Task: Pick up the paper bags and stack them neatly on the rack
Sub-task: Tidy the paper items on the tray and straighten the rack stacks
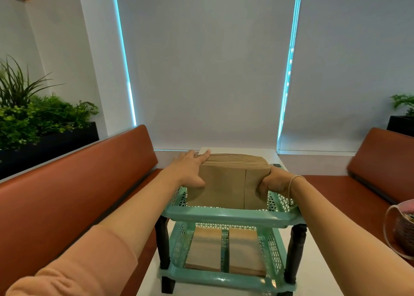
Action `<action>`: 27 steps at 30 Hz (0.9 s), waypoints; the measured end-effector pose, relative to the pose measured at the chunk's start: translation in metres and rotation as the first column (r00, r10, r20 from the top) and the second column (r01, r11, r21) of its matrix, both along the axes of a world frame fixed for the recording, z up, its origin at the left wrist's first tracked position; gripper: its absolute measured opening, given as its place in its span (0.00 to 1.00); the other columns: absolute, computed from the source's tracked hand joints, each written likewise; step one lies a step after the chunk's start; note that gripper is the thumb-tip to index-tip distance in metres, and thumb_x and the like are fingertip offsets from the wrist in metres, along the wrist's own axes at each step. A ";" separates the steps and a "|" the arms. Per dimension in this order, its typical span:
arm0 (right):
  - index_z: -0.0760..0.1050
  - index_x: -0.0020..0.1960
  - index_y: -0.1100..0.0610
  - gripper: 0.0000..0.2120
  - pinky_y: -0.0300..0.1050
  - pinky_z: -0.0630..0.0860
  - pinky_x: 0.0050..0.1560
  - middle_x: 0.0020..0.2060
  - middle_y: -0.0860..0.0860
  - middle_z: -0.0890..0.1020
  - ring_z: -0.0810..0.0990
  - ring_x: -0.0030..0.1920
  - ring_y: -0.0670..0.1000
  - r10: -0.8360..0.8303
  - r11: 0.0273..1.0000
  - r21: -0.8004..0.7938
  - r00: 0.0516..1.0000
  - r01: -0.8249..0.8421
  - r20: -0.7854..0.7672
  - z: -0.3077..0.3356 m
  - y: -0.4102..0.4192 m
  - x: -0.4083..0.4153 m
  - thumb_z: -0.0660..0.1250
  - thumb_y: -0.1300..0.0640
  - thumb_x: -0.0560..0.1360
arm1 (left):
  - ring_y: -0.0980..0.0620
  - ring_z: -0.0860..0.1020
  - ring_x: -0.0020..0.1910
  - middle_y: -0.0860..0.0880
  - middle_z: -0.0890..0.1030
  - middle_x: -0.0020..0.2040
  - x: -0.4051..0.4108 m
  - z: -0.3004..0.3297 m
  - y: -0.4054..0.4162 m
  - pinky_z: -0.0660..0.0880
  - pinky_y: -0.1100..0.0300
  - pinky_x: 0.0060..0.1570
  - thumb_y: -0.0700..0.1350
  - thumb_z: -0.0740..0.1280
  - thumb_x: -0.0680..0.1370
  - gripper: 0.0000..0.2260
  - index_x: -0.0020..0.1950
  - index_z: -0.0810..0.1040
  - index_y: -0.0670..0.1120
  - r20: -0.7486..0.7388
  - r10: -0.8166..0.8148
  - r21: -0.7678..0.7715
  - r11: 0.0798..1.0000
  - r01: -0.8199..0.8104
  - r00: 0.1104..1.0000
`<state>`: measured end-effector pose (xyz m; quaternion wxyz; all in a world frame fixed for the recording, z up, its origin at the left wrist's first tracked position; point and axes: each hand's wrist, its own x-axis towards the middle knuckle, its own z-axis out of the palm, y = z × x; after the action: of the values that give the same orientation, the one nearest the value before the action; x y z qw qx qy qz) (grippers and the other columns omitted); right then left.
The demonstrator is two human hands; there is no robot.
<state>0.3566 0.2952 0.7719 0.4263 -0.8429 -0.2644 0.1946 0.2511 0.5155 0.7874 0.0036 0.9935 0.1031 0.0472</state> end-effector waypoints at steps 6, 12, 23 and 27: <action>0.75 0.41 0.56 0.18 0.43 0.76 0.36 0.38 0.54 0.78 0.76 0.42 0.54 0.002 1.000 0.008 1.000 -0.002 0.010 -0.002 0.000 0.001 0.63 0.78 0.64 | 0.40 0.58 0.71 0.43 0.61 0.72 0.005 0.003 -0.008 0.55 0.42 0.71 0.57 0.70 0.71 0.43 0.77 0.45 0.58 -0.035 0.009 0.016 1.000 -0.008 0.999; 0.76 0.40 0.58 0.18 0.42 0.76 0.32 0.36 0.54 0.78 0.77 0.38 0.53 0.024 1.000 0.013 1.000 -0.024 -0.006 -0.002 -0.001 0.003 0.64 0.79 0.63 | 0.51 0.74 0.56 0.50 0.76 0.60 -0.005 0.002 0.007 0.73 0.58 0.57 0.43 0.78 0.66 0.32 0.67 0.69 0.51 0.108 0.038 -0.392 0.920 0.008 0.993; 0.77 0.53 0.54 0.27 0.55 0.76 0.59 0.49 0.54 0.82 0.78 0.54 0.56 0.062 0.996 0.072 0.997 -0.059 -0.039 -0.005 -0.002 0.011 0.76 0.73 0.58 | 0.52 0.77 0.51 0.52 0.80 0.48 -0.012 -0.012 0.014 0.71 0.63 0.44 0.39 0.73 0.72 0.14 0.55 0.76 0.49 0.092 0.130 -0.708 0.706 -0.026 0.987; 0.75 0.54 0.53 0.27 0.50 0.77 0.53 0.49 0.53 0.81 0.78 0.54 0.55 0.075 0.986 0.152 0.996 -0.067 -0.050 -0.005 -0.003 0.011 0.74 0.74 0.60 | 0.52 0.76 0.54 0.50 0.79 0.53 -0.013 -0.010 0.013 0.73 0.62 0.48 0.38 0.70 0.74 0.16 0.59 0.73 0.49 0.109 0.113 -0.781 0.625 0.015 0.988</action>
<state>0.3676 0.2919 0.7671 0.4884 -0.7928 -0.2963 0.2125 0.2377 0.5289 0.7775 0.4390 0.8846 0.1400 0.0714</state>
